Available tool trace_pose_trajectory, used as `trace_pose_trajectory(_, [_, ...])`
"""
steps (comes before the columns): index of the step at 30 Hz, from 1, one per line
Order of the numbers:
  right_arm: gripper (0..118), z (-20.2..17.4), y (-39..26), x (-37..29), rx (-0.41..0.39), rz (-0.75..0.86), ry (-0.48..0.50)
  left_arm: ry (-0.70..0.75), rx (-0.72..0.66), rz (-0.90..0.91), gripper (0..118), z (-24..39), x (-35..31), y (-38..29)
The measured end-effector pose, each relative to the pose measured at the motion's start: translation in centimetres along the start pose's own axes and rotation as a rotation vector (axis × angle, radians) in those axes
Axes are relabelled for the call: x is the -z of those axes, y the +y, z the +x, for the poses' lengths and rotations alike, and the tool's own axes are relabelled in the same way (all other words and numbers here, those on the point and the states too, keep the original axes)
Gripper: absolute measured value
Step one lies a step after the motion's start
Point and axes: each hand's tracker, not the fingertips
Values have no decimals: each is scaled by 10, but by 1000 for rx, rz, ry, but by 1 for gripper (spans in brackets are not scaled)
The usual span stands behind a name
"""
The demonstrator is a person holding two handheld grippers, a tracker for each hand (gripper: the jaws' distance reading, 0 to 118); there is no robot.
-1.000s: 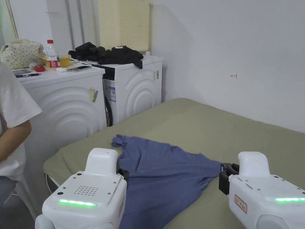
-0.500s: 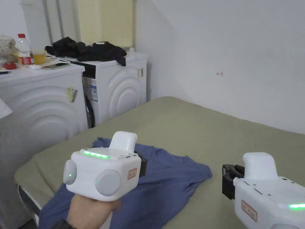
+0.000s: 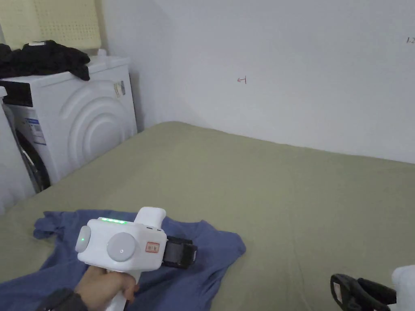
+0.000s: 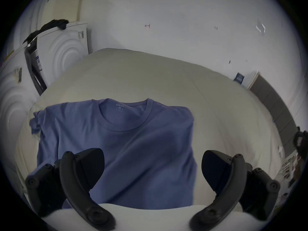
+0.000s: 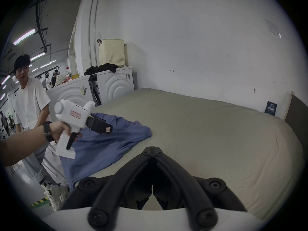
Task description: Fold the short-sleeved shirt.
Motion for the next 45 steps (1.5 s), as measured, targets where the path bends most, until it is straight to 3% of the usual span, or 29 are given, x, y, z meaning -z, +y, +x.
trace_pose_trajectory(3, [2,4,-8,1,23,-8,21,99,0,-45,117,-2,31,5])
trace_pose_trajectory(6, [1,7,-17,-1,51,-22,51,169,-101,-135,117,-3,57,5])
trace_pose_trajectory(10, [2,6,-23,-2,42,-45,56,63,-169,-163,113,-3,81,-7])
trace_pose_trajectory(13, [2,7,-28,-8,57,-41,68,85,-180,-174,72,3,82,-18])
trace_pose_trajectory(14, [1,7,-29,-11,61,-39,71,149,-138,-144,66,12,72,-22])
trace_pose_trajectory(15, [2,7,-29,-15,63,-36,73,124,-136,-150,63,19,64,-23])
trace_pose_trajectory(16, [2,7,-30,-19,62,-29,74,117,-142,-154,46,20,61,-21])
trace_pose_trajectory(17, [2,7,-30,-22,56,-19,70,120,-151,-153,0,21,57,-18])
trace_pose_trajectory(19, [1,10,-30,-28,55,-8,61,166,-219,-98,1,16,47,-10])
trace_pose_trajectory(21, [1,16,-31,-33,69,1,53,60,-336,-74,1,15,38,-7])
trace_pose_trajectory(26, [1,34,-34,-46,118,16,24,99,-268,-24,1,44,23,3])
trace_pose_trajectory(28, [2,42,-34,-53,159,39,11,1,-339,34,1,59,19,5])
trace_pose_trajectory(32, [1,58,-34,-75,221,77,-4,-86,-187,32,1,127,32,27])
trace_pose_trajectory(35, [1,74,-32,-106,227,104,-44,-176,-179,19,1,187,54,47])
trace_pose_trajectory(45, [1,154,-27,-195,282,111,-461,-543,149,-88,1,456,88,55])
